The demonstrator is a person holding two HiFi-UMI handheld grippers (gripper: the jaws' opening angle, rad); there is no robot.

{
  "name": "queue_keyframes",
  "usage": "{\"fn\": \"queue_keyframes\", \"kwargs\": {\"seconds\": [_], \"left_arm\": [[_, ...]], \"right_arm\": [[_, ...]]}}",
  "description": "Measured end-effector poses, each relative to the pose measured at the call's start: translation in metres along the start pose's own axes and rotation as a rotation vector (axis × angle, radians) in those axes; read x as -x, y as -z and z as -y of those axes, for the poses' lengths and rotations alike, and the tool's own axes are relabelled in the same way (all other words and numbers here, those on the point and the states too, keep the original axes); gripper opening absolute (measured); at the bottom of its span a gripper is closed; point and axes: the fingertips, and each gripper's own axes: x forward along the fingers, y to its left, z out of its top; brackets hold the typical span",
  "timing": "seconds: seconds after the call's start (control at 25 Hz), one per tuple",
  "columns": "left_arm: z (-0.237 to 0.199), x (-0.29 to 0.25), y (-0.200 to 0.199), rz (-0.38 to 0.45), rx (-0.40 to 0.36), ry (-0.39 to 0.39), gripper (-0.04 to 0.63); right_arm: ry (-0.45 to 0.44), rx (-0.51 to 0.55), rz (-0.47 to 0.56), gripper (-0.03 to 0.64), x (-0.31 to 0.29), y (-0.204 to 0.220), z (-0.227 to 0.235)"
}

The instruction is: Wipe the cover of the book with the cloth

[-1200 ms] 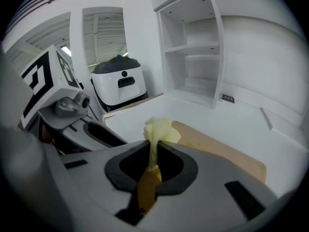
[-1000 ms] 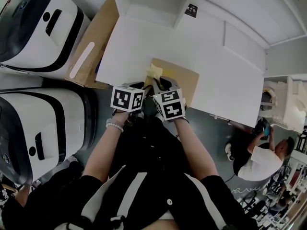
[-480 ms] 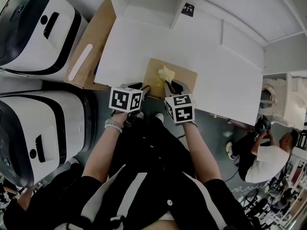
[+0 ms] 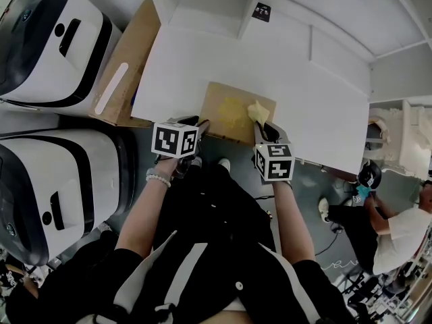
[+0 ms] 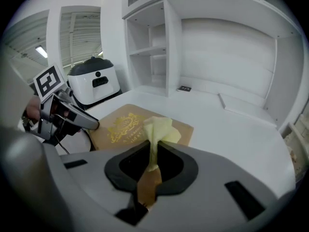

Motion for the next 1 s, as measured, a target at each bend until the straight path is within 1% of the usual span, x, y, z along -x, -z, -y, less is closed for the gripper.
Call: {"fn": "queue_keyframes", "kwargs": {"seconds": [0.24, 0.44, 0.52, 0.6, 0.72, 1.0], "left_arm": [[0.0, 0.0, 0.0, 0.001, 0.002, 0.001, 0.146], [0.0, 0.0, 0.0, 0.001, 0.002, 0.0, 0.146], [0.0, -0.001, 0.0, -0.001, 0.0, -0.001, 0.146], [0.0, -0.001, 0.0, -0.002, 0.0, 0.001, 0.146], [-0.001, 0.0, 0.0, -0.003, 0.0, 0.002, 0.146], [0.0, 0.0, -0.001, -0.006, -0.001, 0.0, 0.146]], "right_arm": [[0.048, -0.03, -0.014, 0.035, 0.016, 0.017, 0.023], [0.059, -0.051, -0.008, 0.037, 0.02, 0.022, 0.029], [0.062, -0.038, 0.001, 0.037, 0.021, 0.019, 0.028], [0.058, 0.009, 0.017, 0.037, 0.022, 0.014, 0.021], [0.016, 0.064, 0.032, 0.035, 0.018, 0.004, 0.001], [-0.134, 0.096, 0.082, 0.037, 0.0, -0.031, -0.058]]}}
